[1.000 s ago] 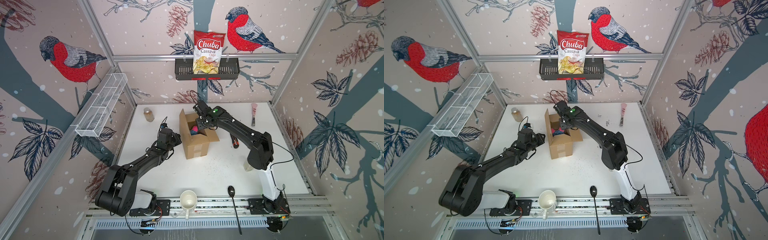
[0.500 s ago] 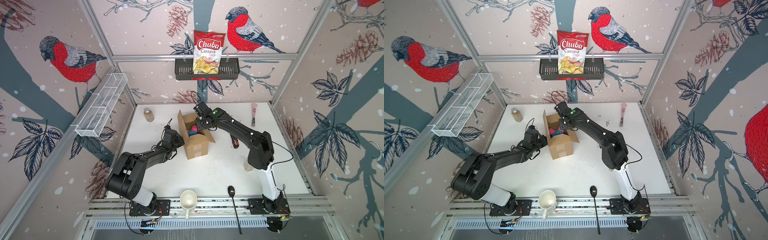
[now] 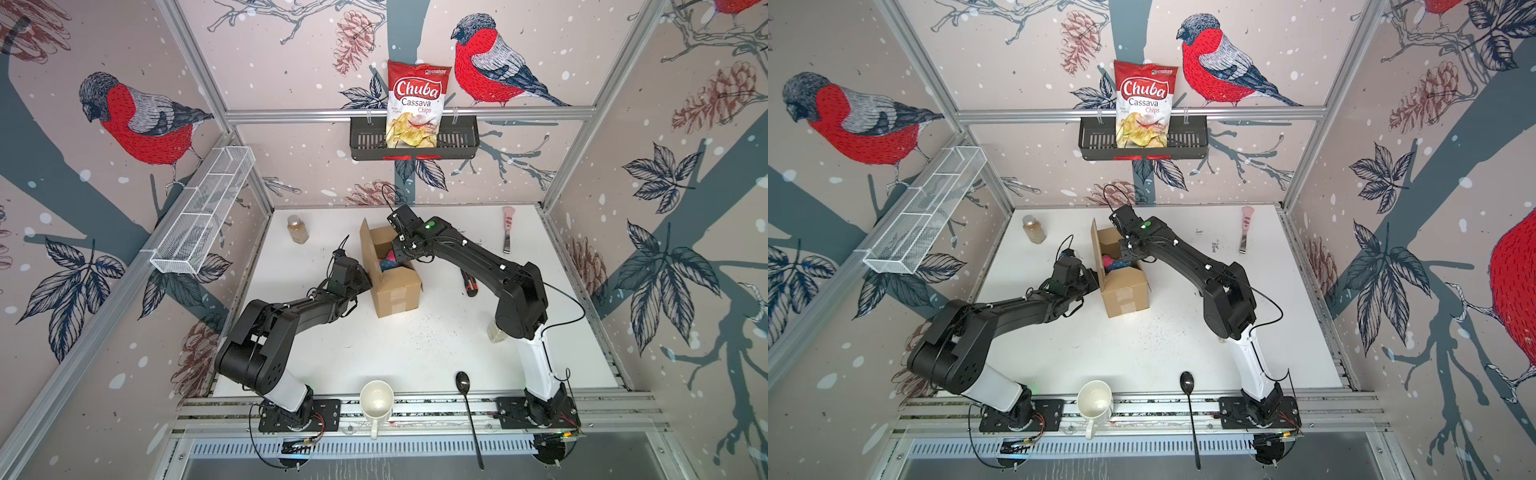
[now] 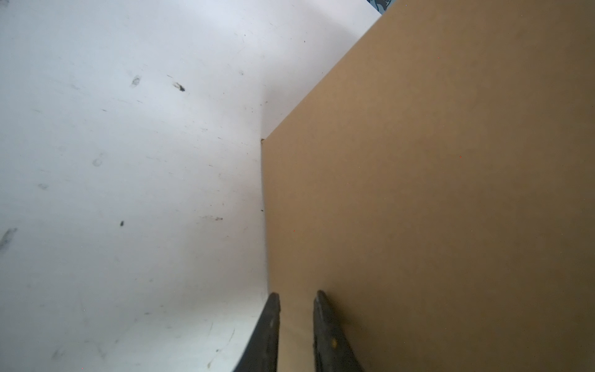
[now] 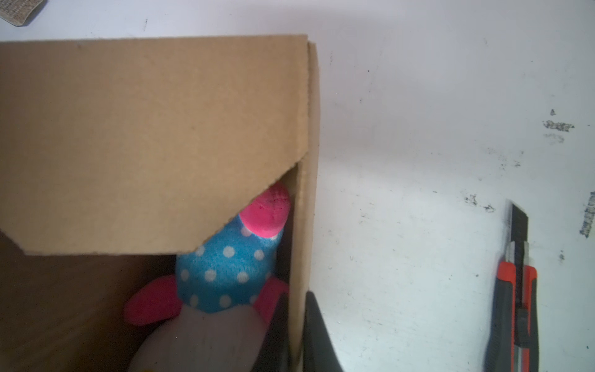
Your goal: Unpack the express box
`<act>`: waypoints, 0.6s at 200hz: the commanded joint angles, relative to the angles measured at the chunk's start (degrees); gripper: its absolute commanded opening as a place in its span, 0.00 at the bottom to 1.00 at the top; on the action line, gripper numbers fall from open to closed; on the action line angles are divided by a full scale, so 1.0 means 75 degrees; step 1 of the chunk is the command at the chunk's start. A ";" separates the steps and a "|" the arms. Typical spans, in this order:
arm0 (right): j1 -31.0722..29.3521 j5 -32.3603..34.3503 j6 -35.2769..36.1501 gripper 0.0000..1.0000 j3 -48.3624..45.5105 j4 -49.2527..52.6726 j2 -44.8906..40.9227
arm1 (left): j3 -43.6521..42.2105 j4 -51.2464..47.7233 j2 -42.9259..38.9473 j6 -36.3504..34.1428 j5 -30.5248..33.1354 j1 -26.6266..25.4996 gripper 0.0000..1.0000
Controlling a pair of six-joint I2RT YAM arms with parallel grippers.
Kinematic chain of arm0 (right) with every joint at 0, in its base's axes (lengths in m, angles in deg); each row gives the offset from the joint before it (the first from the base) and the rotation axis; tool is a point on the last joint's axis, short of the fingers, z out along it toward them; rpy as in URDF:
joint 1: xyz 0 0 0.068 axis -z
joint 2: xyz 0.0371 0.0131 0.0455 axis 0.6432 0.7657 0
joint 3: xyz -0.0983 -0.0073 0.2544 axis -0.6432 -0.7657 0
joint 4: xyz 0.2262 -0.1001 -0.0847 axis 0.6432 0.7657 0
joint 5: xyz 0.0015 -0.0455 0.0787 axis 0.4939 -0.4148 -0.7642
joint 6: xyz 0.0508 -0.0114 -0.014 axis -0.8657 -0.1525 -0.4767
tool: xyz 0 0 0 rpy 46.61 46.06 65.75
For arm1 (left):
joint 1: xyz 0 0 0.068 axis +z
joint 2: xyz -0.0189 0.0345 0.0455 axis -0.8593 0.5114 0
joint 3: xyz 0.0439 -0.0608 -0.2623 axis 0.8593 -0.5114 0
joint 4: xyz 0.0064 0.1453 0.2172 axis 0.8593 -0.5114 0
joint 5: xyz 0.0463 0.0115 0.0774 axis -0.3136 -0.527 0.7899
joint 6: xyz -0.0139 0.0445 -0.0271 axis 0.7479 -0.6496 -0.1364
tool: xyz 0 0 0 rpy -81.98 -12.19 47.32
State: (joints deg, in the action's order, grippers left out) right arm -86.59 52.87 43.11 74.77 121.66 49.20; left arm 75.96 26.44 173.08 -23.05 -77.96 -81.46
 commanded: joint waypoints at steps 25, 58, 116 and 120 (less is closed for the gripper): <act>0.0075 -0.0397 0.0103 0.12 0.0003 0.0147 -0.0153 | 0.0637 -0.0884 -0.0725 -0.0253 -0.0229 -0.0073 0.28; 0.0116 -0.0360 0.0162 0.35 -0.0032 0.0093 -0.0225 | 0.1413 -0.2607 -0.1646 -0.0722 0.0104 -0.0073 0.49; 0.0218 -0.0606 0.0141 0.46 -0.0316 -0.0278 -0.0397 | 0.3543 -0.5142 -0.1895 -0.1558 0.0417 -0.0346 0.66; 0.0209 -0.0628 0.0133 0.46 -0.0340 -0.0295 -0.0409 | 0.3628 -0.5209 -0.1861 -0.1581 0.0414 -0.0370 0.66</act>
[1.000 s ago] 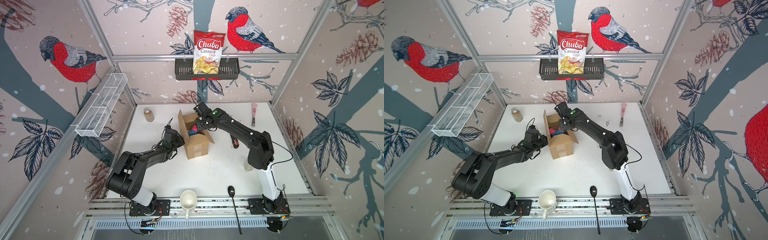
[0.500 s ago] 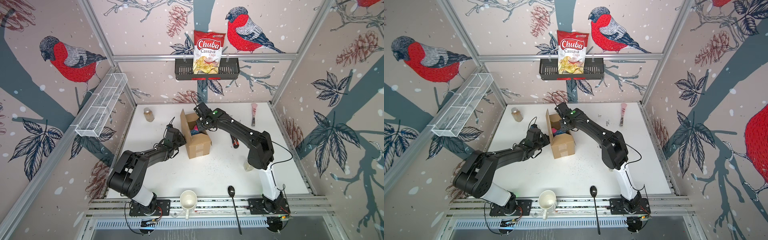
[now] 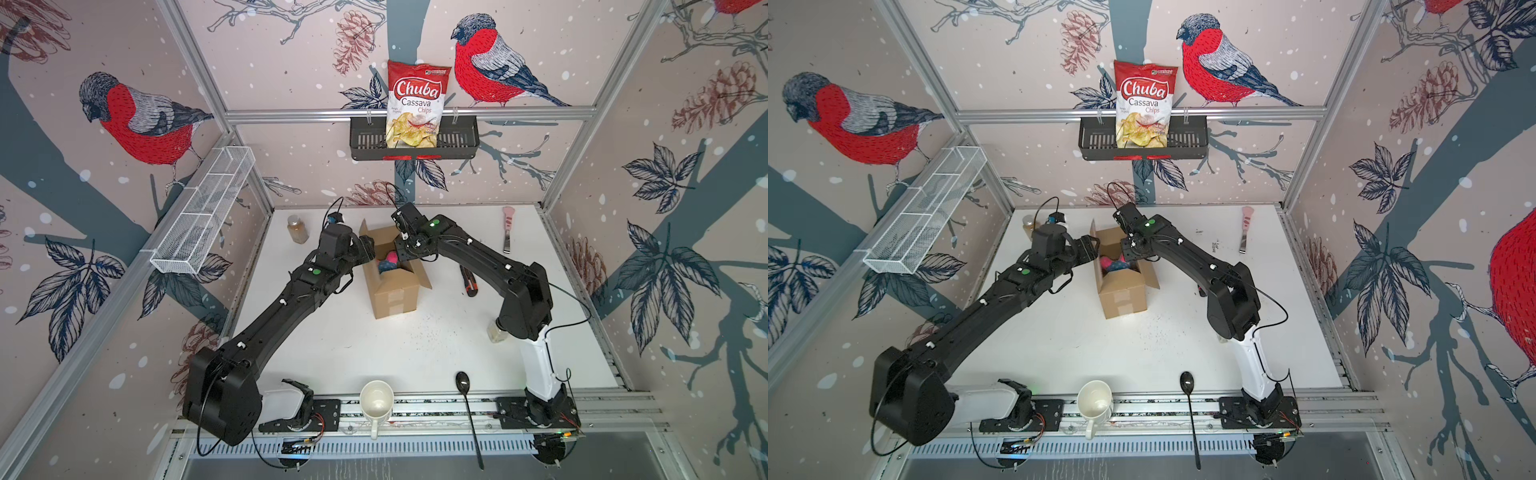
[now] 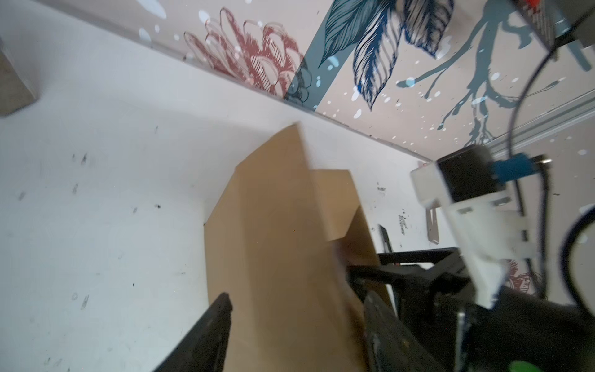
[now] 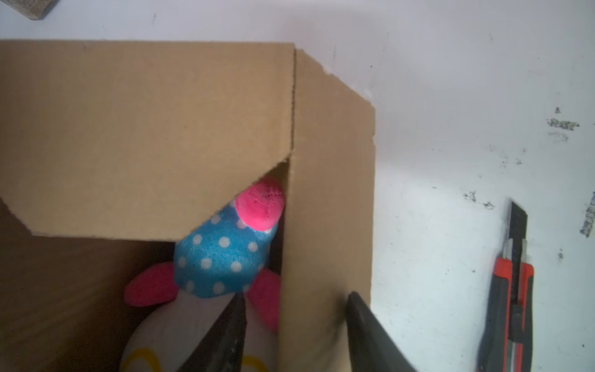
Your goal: Unpack the express box
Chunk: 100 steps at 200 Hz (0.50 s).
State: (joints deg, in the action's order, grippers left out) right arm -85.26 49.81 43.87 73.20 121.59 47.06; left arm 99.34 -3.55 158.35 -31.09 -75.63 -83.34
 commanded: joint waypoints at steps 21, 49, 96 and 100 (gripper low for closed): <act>0.0075 -0.0339 0.0013 0.47 -0.0206 -0.0416 -0.0154 | 0.0856 -0.1570 0.0293 -0.0625 0.0069 -0.0191 0.61; 0.0080 -0.0445 0.0035 0.50 -0.0184 -0.0418 -0.0108 | 0.1450 -0.2274 0.0658 -0.0814 0.0217 -0.0276 0.61; 0.0144 -0.0541 0.0039 0.51 -0.0210 -0.0478 -0.0051 | 0.2509 -0.3360 0.1493 -0.1221 0.0436 -0.0367 0.65; 0.0143 -0.0556 0.0045 0.51 -0.0207 -0.0482 -0.0037 | 0.2608 -0.3449 0.1589 -0.1253 0.0445 -0.0381 0.64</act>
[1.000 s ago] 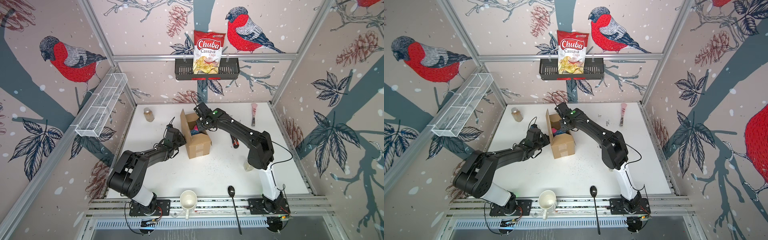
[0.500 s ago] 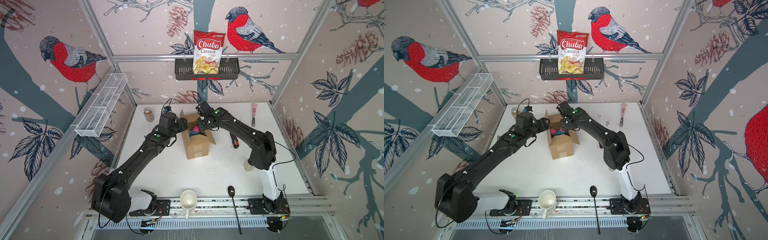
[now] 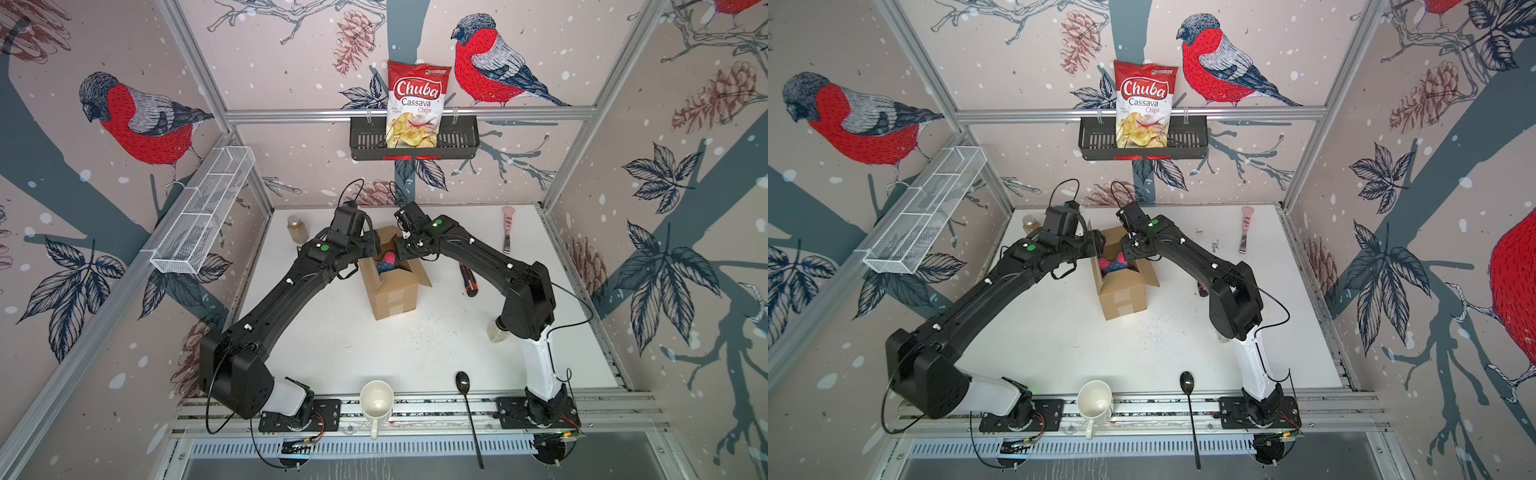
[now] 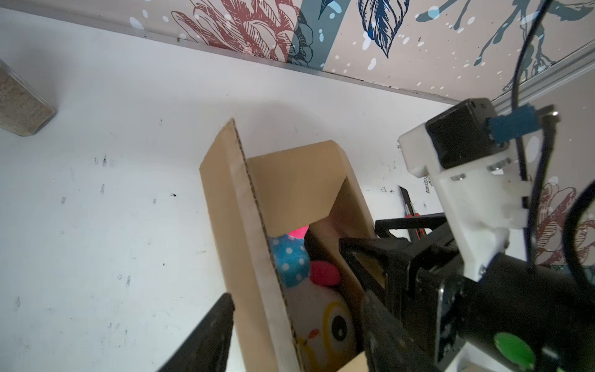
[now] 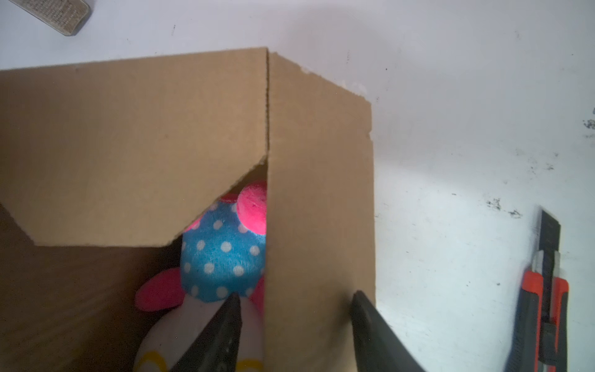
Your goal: Unpack the express box
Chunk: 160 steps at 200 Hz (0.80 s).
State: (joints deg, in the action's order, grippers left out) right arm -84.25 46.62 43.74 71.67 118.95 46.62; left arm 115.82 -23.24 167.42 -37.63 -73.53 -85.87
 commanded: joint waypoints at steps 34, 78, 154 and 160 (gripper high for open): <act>0.0092 -0.0206 0.0012 0.51 0.0064 -0.0168 0.0149 | 0.1071 -0.1558 0.0959 -0.0572 0.0257 -0.0231 0.65; 0.0128 -0.0182 -0.0006 0.41 0.0314 -0.0096 0.0397 | 0.1471 -0.2159 0.1284 -0.0773 0.0365 -0.0315 0.57; 0.0164 0.0141 -0.0109 0.26 0.0408 -0.0020 0.0478 | 0.1821 -0.3068 0.1525 -0.1002 0.0721 -0.0383 0.58; 0.0156 0.0154 -0.0110 0.25 0.0416 0.0004 0.0489 | 0.1845 -0.3138 0.1577 -0.1002 0.0742 -0.0395 0.58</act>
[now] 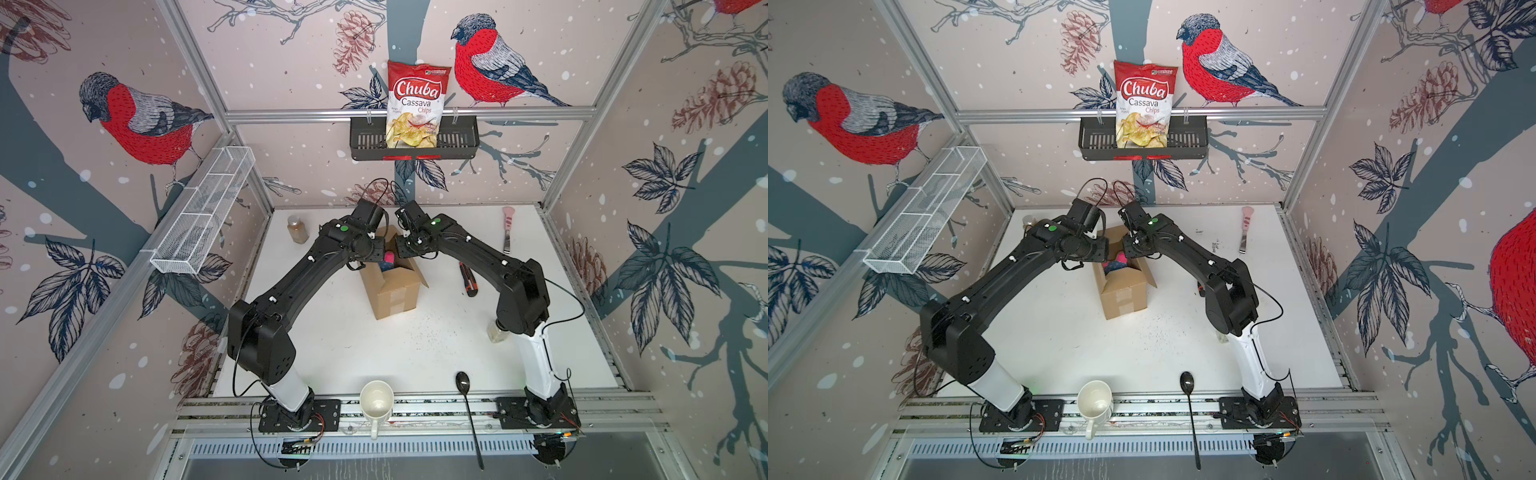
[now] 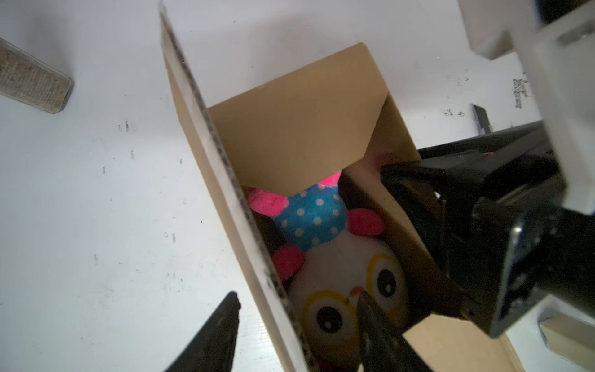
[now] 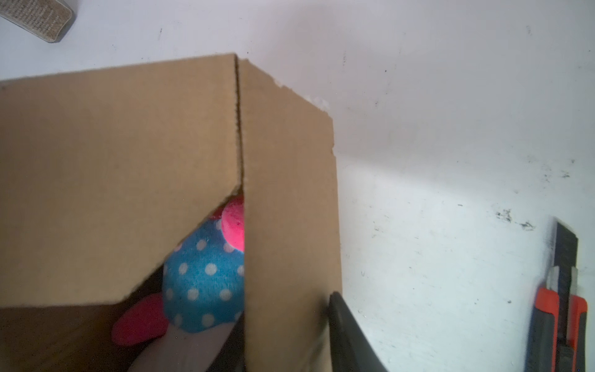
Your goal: Unpack the express box
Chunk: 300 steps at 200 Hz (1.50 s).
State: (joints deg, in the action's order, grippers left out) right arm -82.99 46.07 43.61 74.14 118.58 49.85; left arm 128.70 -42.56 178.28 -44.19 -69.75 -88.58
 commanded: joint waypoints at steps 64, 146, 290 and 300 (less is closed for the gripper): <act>-0.0015 0.0371 -0.0151 0.21 0.0135 0.0126 0.0136 | -0.0036 -0.0271 0.0031 0.0194 0.0419 -0.0096 0.44; -0.0058 0.0419 -0.0139 0.20 0.0151 0.0218 0.0014 | -0.1511 0.1902 -0.1049 0.0634 0.0099 -0.0091 0.34; -0.0085 0.0426 -0.0163 0.17 0.0160 0.0326 -0.0024 | -0.3416 0.4179 -0.2175 0.0935 -0.0741 0.0166 0.24; -0.0095 0.0417 -0.0163 0.17 0.0170 0.0318 -0.0022 | -0.3524 0.4269 -0.2226 0.0959 -0.0831 0.0229 0.24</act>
State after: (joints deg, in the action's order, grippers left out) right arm -83.49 48.65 43.02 75.17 120.94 50.27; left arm 103.63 -13.65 162.37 -37.11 -72.17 -87.51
